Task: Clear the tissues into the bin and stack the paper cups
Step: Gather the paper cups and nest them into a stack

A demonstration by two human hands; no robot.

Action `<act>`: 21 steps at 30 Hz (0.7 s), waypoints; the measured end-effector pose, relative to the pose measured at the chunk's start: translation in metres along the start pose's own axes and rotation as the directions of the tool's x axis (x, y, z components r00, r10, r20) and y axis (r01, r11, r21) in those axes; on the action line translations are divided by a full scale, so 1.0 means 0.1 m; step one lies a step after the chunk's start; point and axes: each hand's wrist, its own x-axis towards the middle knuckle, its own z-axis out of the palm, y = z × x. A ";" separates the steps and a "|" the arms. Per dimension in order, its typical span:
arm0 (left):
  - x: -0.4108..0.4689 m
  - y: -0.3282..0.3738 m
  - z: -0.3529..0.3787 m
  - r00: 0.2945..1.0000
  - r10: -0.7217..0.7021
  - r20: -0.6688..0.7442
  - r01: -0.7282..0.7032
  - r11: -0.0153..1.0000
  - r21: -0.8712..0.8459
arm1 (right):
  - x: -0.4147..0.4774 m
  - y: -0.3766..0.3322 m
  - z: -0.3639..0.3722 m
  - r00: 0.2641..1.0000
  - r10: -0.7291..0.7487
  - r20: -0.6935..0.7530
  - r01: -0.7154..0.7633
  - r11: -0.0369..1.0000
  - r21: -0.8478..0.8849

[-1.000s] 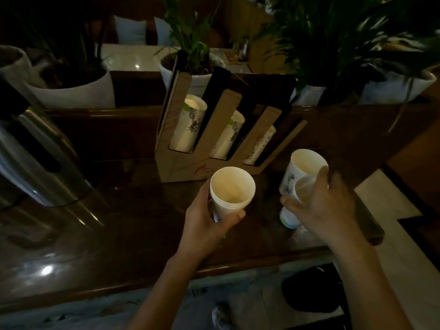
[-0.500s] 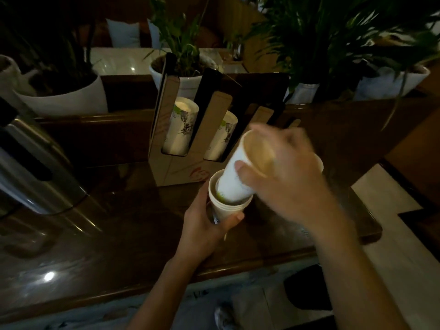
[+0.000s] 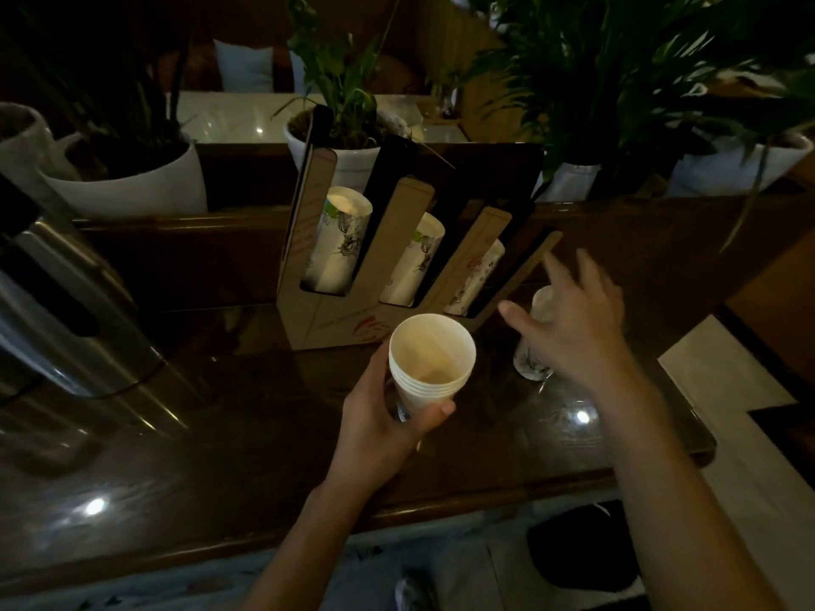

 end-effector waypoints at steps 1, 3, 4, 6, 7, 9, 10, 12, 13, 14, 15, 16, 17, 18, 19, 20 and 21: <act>0.01 0.00 0.01 1.000 -0.005 0.000 0.005 1.000 -0.002 | 0.08 0.11 -0.02 0.994 0.084 0.068 -0.082 0.996 -0.036; 0.02 0.01 0.03 1.000 -0.011 -0.003 0.011 1.000 -0.001 | 0.17 0.26 -0.03 0.966 0.155 0.205 -0.159 0.987 0.004; 0.02 0.01 0.03 1.000 -0.012 -0.006 0.012 1.000 -0.003 | 0.19 0.32 -0.03 0.963 0.145 0.229 -0.158 0.987 0.041; 0.03 0.02 0.04 1.000 -0.009 -0.008 0.009 1.000 -0.010 | 0.19 0.39 -0.08 0.977 0.117 0.177 -0.135 0.986 0.094; 0.03 0.03 0.04 1.000 -0.009 -0.006 0.009 1.000 -0.013 | 0.16 0.39 -0.12 0.986 0.107 0.130 -0.122 0.986 0.112; 0.05 0.03 0.06 1.000 -0.008 -0.012 0.008 1.000 -0.019 | 0.11 0.34 -0.23 0.997 0.070 0.025 -0.073 0.983 0.165; 0.05 0.03 0.06 1.000 -0.009 -0.020 0.008 1.000 -0.019 | 0.08 0.29 -0.31 0.999 0.041 -0.031 -0.034 0.977 0.210; 0.06 0.06 0.11 0.999 -0.010 -0.038 0.009 1.000 -0.014 | -0.01 0.17 -0.52 0.987 -0.043 -0.154 0.091 0.942 0.323; 0.06 0.05 0.11 0.999 -0.018 -0.044 0.017 1.000 -0.015 | -0.07 0.05 -0.60 0.972 -0.094 -0.213 0.168 0.917 0.362; 0.05 0.06 0.11 0.998 -0.020 -0.054 0.019 1.000 -0.012 | -0.13 -0.07 -0.67 0.955 -0.151 -0.257 0.243 0.892 0.381; 0.04 0.06 0.12 0.998 -0.015 -0.061 0.015 1.000 -0.010 | -0.19 -0.19 -0.71 0.938 -0.208 -0.278 0.307 0.871 0.383; 0.04 0.06 0.12 0.998 -0.010 -0.063 0.009 1.000 -0.012 | -0.24 -0.30 -0.70 0.926 -0.258 -0.275 0.351 0.858 0.375; 0.04 0.06 0.12 0.998 -0.007 -0.064 0.006 1.000 -0.015 | -0.28 -0.41 -0.67 0.920 -0.302 -0.249 0.377 0.854 0.359; 0.04 0.07 0.12 0.998 -0.003 -0.063 0.002 1.000 -0.016 | -0.30 -0.49 -0.60 0.916 -0.342 -0.208 0.395 0.857 0.330; 0.04 0.08 0.12 0.998 0.000 -0.062 -0.001 1.000 -0.018 | -0.32 -0.55 -0.50 0.913 -0.376 -0.158 0.407 0.865 0.294; 0.05 0.09 0.12 0.998 0.000 -0.058 -0.001 1.000 -0.020 | -0.32 -0.59 -0.39 0.913 -0.396 -0.101 0.409 0.873 0.266; 0.05 0.10 0.12 0.999 -0.001 -0.052 -0.001 1.000 -0.021 | -0.34 -0.62 -0.27 0.914 -0.402 -0.042 0.399 0.881 0.253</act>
